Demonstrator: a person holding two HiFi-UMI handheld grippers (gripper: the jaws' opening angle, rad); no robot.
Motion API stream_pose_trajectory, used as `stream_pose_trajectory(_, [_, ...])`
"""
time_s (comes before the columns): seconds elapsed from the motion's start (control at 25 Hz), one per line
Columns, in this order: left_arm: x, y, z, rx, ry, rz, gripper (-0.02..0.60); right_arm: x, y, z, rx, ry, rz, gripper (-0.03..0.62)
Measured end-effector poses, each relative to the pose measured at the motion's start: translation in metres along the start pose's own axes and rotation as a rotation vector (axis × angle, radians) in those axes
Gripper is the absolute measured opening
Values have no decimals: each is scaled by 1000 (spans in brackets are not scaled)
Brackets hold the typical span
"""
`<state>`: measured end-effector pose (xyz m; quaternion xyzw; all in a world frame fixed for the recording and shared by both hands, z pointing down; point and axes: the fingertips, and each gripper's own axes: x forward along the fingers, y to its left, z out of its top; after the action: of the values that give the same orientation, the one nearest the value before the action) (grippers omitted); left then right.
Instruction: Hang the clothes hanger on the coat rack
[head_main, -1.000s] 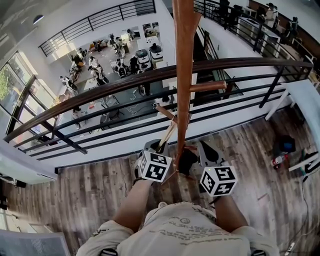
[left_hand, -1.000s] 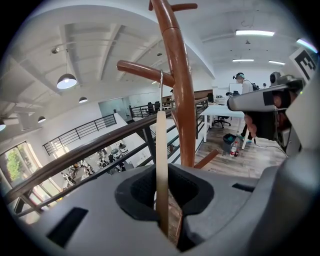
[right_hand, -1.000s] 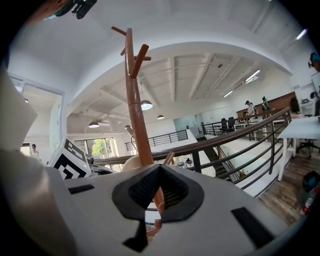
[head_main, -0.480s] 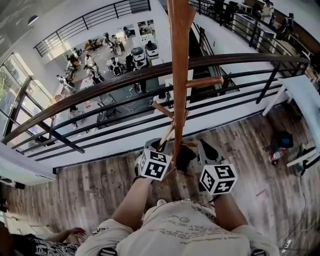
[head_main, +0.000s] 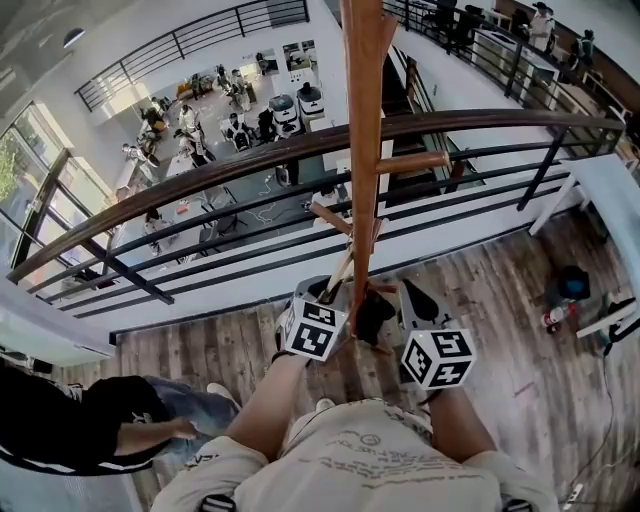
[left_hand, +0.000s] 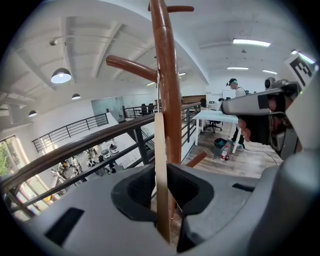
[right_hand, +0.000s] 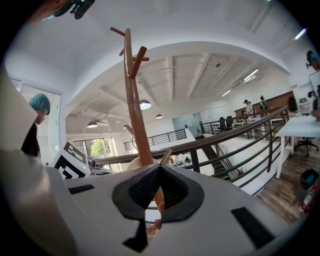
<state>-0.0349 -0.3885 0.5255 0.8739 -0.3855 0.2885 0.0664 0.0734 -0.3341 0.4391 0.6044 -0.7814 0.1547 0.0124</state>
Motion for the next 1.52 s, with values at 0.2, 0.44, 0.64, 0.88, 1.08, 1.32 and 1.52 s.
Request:
stream_pose_trajectory(0.2, [-8, 0, 7, -29, -56, -2, 58, -1, 3, -3, -6, 0, 12, -1])
stream_pose_trajectory(0.44, [-40, 16, 22, -121, -124, 20, 61, 2, 20, 5, 2, -5, 50, 0])
stream_pose_trajectory(0.64, [-79, 36, 30, -292, -312, 94, 6, -2, 28, 10, 1, -45, 83, 0])
stream_pose_trajectory(0.88, [-108, 53, 29, -337, -355, 191, 5, 6, 42, 15, -44, -53, 137, 0])
stream_pose_trajectory(1.08, [-126, 54, 26, -348, -350, 256, 5, 6, 55, 22, -81, -58, 183, -1])
stream_pose_trajectory(1.32, [-138, 60, 10, -365, -336, 306, 5, 14, 58, 16, -105, -48, 189, 0])
stream_pose_trajectory(1.52, [-150, 81, -13, -356, -341, 291, 5, 30, 89, 0, -144, -43, 180, -1])
